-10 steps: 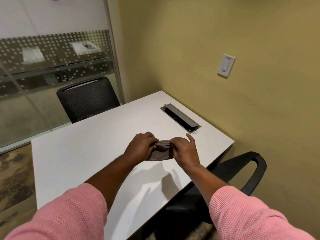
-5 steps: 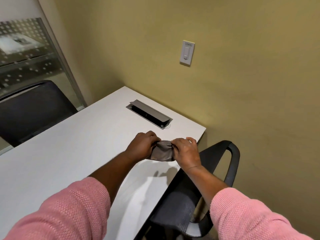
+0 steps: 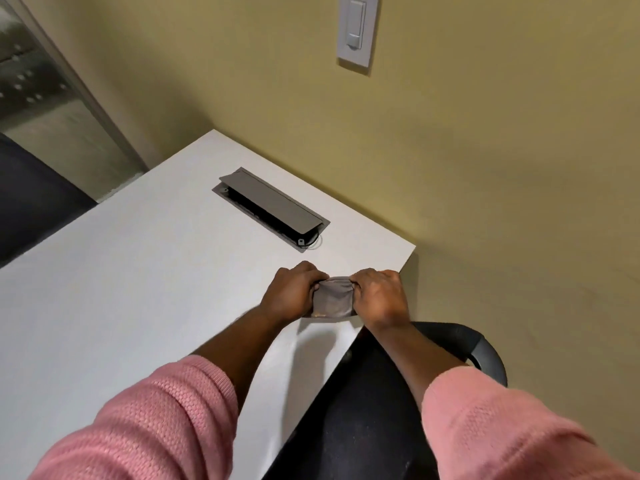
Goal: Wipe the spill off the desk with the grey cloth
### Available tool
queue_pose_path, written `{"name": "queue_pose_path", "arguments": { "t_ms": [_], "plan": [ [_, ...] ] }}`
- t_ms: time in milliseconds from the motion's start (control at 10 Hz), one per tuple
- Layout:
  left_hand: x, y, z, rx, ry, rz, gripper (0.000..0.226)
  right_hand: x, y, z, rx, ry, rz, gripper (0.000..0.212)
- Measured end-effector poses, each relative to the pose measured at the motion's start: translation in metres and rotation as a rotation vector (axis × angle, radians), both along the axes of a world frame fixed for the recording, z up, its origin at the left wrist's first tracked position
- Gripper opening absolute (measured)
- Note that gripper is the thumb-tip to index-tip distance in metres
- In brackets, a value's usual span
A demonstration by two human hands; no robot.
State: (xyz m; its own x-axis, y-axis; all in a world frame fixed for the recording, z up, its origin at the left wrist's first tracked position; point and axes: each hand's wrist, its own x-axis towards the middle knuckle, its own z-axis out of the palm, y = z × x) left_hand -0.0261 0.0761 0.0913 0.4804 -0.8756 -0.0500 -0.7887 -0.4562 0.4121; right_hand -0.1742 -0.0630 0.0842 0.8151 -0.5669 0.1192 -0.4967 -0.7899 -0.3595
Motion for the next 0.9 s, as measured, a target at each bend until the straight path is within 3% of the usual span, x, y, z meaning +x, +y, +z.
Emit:
{"name": "queue_pose_path", "arguments": {
  "t_ms": [200, 300, 500, 600, 700, 900],
  "plan": [
    [0.038, -0.072, -0.050, 0.027, 0.020, 0.071, 0.034, 0.042, -0.054, -0.033, 0.013, -0.025, -0.007, 0.016],
    [0.052, -0.101, -0.075, 0.020, -0.001, 0.089, 0.038, 0.065, -0.084, -0.055, 0.091, 0.150, -0.059, 0.029],
    [0.048, -0.122, -0.110, -0.005, -0.060, 0.182, 0.050, 0.078, -0.104, -0.079, 0.120, 0.364, -0.139, 0.024],
    [0.038, -0.123, -0.125, 0.100, -0.009, 0.167, 0.058, 0.077, -0.106, -0.089, 0.115, 0.432, -0.156, 0.023],
    [0.029, -0.119, -0.146, 0.326, 0.032, 0.092, 0.072, 0.074, -0.102, -0.100, 0.107, 0.516, -0.113, 0.029],
    [0.032, -0.124, -0.148, 0.371, 0.024, 0.064, 0.077, 0.074, -0.101, -0.100, 0.219, 0.547, -0.094, 0.050]
  ]
}}
